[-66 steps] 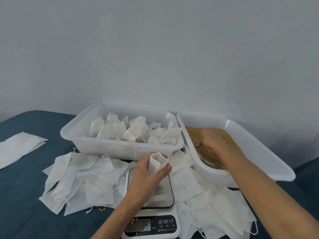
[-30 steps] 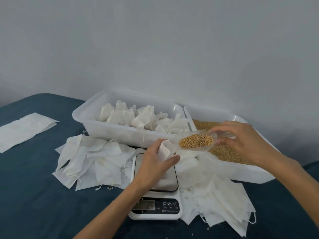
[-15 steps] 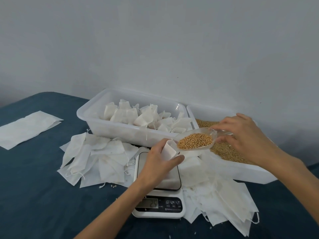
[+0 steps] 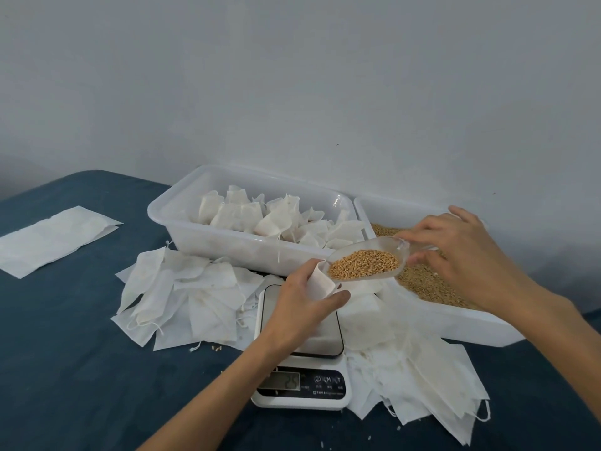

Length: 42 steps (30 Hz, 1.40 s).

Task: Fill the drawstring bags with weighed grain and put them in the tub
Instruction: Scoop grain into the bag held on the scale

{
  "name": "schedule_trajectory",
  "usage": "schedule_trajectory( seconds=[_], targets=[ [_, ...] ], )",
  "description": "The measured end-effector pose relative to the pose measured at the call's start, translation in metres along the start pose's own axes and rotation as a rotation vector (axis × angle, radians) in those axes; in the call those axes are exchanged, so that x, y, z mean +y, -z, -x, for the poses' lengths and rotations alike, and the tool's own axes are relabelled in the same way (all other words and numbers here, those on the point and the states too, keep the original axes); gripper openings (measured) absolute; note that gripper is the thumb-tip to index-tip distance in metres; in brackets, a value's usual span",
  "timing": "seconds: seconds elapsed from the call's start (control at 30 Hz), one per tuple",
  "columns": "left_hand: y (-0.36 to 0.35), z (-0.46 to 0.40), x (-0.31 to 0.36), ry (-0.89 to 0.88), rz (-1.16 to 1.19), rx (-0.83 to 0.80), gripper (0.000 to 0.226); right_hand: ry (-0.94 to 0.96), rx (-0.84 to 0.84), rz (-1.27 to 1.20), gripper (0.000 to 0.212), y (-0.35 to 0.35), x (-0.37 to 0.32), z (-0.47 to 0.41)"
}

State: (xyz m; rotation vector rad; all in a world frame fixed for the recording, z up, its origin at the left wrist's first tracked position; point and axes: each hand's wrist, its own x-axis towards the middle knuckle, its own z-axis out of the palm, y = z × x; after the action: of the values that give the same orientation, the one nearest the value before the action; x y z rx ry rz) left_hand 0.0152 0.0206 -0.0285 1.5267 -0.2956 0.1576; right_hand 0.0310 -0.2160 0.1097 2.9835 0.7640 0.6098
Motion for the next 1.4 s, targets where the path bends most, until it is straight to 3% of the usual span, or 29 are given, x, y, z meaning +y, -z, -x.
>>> schedule_trajectory(
  seconds=[1.4],
  targets=[
    [0.0,0.0,0.0,0.02,0.036,-0.006,0.031,-0.038,-0.038,0.055,0.035,0.007,-0.011,-0.001]
  ],
)
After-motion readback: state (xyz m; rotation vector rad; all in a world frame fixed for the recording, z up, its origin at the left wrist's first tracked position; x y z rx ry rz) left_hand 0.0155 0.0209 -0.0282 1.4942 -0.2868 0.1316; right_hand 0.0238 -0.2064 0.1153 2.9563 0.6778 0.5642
